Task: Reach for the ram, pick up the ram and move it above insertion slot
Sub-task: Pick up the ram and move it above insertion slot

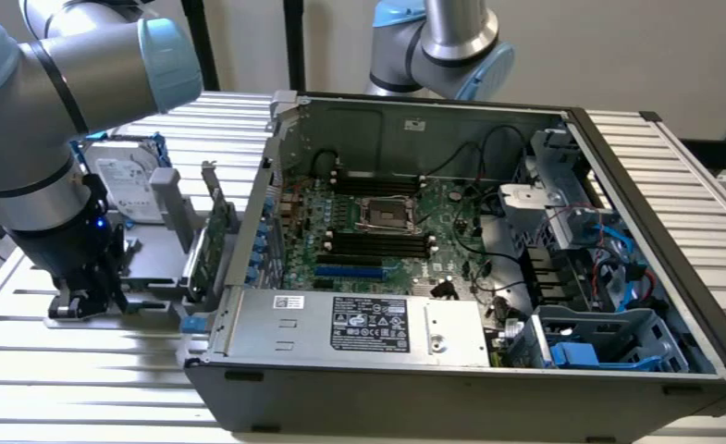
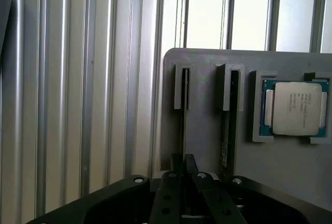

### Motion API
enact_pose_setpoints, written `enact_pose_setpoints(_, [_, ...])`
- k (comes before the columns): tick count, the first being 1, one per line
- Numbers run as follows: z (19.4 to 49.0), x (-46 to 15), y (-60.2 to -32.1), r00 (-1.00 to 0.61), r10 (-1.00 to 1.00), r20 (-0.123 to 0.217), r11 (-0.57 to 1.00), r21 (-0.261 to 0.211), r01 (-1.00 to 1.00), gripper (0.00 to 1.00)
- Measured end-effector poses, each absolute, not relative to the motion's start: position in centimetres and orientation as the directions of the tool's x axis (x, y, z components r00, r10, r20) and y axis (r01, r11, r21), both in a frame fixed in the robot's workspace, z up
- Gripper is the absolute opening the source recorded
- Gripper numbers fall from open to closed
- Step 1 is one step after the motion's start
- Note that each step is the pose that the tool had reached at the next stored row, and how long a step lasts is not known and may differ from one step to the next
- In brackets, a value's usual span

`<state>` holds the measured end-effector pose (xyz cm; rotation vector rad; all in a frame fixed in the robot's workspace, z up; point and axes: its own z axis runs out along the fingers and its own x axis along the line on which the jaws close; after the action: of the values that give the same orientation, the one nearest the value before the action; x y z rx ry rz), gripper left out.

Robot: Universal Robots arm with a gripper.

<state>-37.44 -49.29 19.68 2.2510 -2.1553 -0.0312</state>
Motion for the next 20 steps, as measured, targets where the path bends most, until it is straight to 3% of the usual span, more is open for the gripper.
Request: enact_pose_setpoints(20, [19.74, -37.40, -49.29, 0.026, -1.000, 0.003, -0.026, 0.039, -0.999, 0.13])
